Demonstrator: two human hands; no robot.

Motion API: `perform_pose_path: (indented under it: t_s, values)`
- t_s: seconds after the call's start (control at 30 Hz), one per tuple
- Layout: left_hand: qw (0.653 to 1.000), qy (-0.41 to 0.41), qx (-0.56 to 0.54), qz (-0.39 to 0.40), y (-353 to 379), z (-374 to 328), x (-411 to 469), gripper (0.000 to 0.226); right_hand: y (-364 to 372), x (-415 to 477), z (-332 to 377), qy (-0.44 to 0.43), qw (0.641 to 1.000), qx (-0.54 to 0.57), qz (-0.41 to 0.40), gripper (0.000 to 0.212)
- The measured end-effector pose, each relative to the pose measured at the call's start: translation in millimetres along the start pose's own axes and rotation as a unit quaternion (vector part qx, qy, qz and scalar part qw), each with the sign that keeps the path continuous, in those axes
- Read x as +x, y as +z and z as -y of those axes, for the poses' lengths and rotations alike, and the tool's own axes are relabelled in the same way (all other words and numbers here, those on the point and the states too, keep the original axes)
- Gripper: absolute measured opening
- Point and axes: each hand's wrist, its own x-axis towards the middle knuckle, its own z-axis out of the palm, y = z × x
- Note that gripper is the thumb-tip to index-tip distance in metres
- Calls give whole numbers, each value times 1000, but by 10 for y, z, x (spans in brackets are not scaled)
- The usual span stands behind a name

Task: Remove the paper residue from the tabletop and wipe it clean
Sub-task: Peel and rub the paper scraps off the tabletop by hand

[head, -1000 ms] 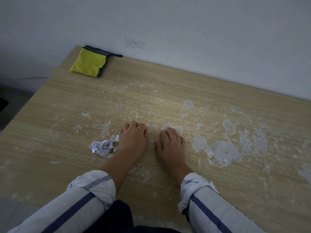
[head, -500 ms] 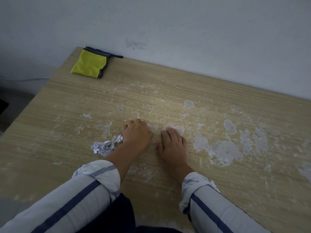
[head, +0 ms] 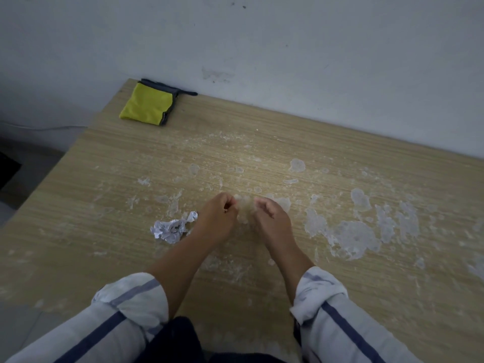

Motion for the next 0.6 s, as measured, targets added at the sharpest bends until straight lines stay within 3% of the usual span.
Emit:
perform_pose_path:
  t_s: [0.07, 0.13, 0.33, 0.5, 0.6]
  values:
    - [1000, -4, -6, -3, -62, 2, -45, 10, 73, -57, 137, 62, 988, 132, 45, 31]
    - [1000, -5, 0, -8, -135, 18, -92, 9, 160, -88, 190, 77, 978, 183, 57, 29]
    - [999, -10, 24, -28, -396, 168, -223, 6, 428, -164, 281, 49, 982, 177, 48, 14]
    - [999, 0, 41, -27, -655, 336, -338, 15, 642, -236, 316, 36, 984, 166, 55, 15]
    - [996, -10, 46, -72, -808, 424, -357, 15, 749, -271, 288, 37, 985, 156, 56, 16]
